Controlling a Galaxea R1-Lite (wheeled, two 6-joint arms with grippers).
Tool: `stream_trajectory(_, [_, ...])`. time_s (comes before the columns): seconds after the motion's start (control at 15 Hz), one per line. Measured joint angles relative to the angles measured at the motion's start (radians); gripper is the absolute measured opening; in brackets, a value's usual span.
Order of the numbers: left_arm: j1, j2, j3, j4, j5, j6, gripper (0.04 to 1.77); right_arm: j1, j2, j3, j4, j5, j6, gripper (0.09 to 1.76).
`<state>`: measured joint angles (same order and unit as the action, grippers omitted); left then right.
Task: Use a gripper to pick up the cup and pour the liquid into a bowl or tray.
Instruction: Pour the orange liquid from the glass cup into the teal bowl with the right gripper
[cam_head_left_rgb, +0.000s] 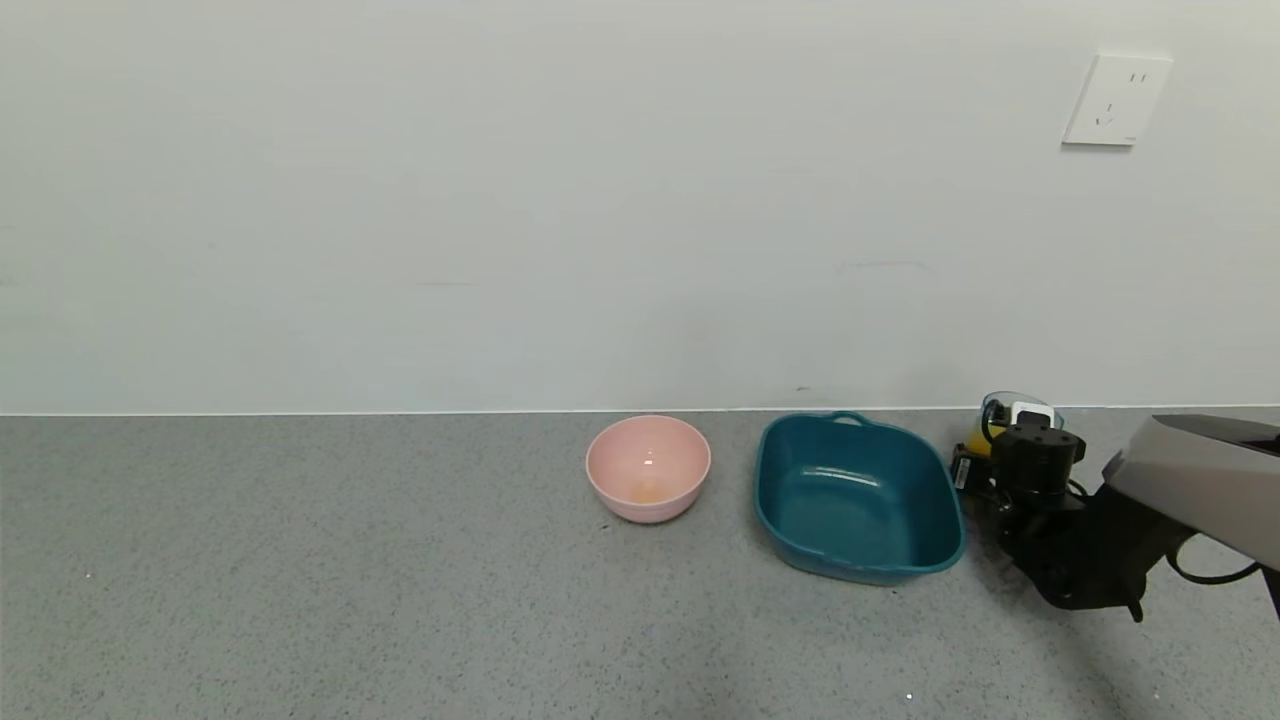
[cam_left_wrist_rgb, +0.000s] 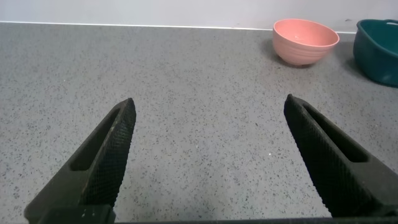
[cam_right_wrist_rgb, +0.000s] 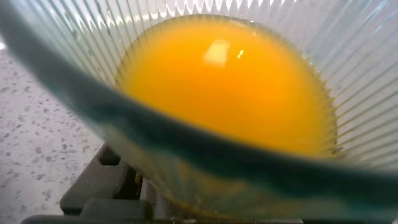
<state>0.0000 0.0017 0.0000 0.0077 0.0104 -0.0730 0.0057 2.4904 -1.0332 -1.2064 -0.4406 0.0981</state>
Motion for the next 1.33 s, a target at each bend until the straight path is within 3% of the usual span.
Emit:
stream_trajectory(0.73, [0.0,0.0,0.0,0.0,0.0,0.0,1.72,-0.052,-0.143,0.117,-0.001,0.217,-0.026,1.33])
stream_trajectory(1.13, [0.0,0.0,0.0,0.0,0.0,0.0,1.72,-0.124,-0.263,0.201,0.001,0.371,-0.142,1.33])
stream_trajectory(1.33, [0.0,0.0,0.0,0.0,0.0,0.0,1.72,-0.14,-0.32,0.226,0.005,0.396,-0.227,1.33])
